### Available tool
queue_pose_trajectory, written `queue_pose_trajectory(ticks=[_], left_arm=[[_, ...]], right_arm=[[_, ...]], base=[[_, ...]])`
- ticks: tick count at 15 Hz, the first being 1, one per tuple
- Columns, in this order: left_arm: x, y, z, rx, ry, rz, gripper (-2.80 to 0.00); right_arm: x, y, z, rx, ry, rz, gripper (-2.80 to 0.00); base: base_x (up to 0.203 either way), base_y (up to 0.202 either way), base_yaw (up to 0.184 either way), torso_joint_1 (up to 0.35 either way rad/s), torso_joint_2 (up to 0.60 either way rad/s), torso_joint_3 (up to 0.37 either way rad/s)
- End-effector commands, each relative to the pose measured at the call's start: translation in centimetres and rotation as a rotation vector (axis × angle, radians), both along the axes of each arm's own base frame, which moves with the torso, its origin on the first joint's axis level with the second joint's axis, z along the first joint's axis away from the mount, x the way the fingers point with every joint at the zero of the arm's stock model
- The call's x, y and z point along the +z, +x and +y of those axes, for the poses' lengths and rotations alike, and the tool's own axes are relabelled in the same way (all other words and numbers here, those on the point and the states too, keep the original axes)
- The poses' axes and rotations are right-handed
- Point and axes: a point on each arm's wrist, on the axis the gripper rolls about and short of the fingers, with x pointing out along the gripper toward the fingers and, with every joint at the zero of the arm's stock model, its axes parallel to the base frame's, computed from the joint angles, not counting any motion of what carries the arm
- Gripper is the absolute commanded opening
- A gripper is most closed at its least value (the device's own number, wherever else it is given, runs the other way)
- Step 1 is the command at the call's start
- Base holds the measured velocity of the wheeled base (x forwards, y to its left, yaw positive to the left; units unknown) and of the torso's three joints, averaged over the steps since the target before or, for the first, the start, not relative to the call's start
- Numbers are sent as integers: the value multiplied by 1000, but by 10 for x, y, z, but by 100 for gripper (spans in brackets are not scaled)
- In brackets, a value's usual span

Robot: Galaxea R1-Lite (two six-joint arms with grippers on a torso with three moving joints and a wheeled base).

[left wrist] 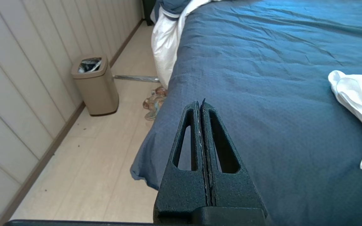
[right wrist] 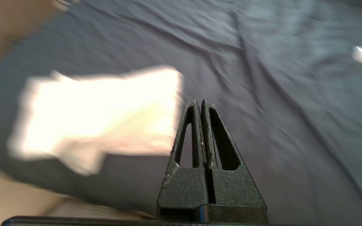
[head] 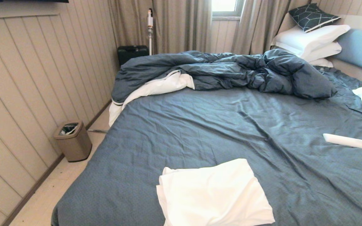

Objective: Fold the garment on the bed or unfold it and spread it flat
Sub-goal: Unford the white T-shirt

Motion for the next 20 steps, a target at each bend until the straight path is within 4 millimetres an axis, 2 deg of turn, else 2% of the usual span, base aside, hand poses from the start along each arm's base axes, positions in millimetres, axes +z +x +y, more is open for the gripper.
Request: queue_pose_trajectory(ticks=[1, 4, 6, 8, 10, 13, 16, 20], left_arm=[[0, 0, 0, -1, 0, -1, -280], [0, 0, 0, 1, -3, -2, -280], [0, 0, 0, 1, -5, -2, -280], [0, 0, 0, 2, -5, -2, -280], [0, 0, 0, 2, -6, -2, -280], [0, 0, 0, 2, -4, -2, -280], [0, 0, 0, 2, -3, -2, -280], [0, 0, 0, 2, -3, -2, -280]], right_arm=[[53, 48, 5, 53, 36, 102, -280], [108, 116, 14, 70, 61, 172, -280], [147, 153, 23, 89, 70, 222, -280], [167, 186, 39, 126, 87, 364, -280], [158, 223, 80, 216, 54, 568, -280], [128, 254, 153, 298, -77, 741, -280], [96, 269, 208, 350, -183, 840, -280], [54, 273, 252, 394, -281, 936, -280]], base=[[0, 0, 0, 0, 0, 0], [0, 0, 0, 0, 0, 0], [0, 0, 0, 0, 0, 0], [0, 0, 0, 0, 0, 0], [0, 0, 0, 0, 0, 0], [0, 0, 0, 0, 0, 0], [0, 0, 0, 0, 0, 0], [0, 0, 0, 0, 0, 0]])
